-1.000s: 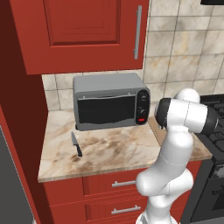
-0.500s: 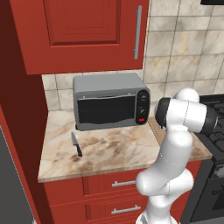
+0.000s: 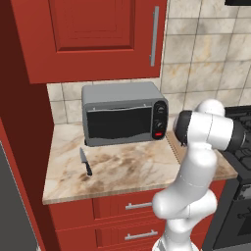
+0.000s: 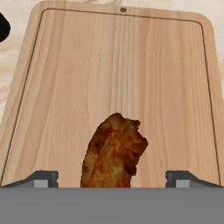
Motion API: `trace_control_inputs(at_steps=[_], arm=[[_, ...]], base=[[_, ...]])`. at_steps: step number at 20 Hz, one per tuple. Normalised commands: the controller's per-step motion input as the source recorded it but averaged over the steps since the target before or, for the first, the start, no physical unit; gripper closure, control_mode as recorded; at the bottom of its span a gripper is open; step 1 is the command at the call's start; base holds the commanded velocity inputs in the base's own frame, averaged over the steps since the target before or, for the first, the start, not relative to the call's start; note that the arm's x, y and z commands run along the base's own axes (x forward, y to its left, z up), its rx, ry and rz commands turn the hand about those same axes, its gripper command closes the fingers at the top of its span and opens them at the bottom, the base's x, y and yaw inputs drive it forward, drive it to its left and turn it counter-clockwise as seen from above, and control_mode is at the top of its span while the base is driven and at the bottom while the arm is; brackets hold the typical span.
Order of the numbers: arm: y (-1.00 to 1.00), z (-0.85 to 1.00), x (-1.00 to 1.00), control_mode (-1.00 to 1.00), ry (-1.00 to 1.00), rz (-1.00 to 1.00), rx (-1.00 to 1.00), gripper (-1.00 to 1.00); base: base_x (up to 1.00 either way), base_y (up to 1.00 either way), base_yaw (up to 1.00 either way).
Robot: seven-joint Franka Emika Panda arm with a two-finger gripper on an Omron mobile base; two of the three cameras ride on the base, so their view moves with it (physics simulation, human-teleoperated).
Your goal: Retrieve the chicken drumstick from the fridge and place it on the cutting board.
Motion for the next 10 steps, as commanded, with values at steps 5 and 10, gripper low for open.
trace_control_inputs(at_steps=[5,10], arm=[[0.00,0.80,-0.24,-1.00,0.06,-0.01,-0.03,-1.00],[0.01,0.84,-0.77,-1.00,0.06,-0.08,0.05,-1.00]], base=[[0.00,0.00,0.00],[0.00,0.00,0.00]])
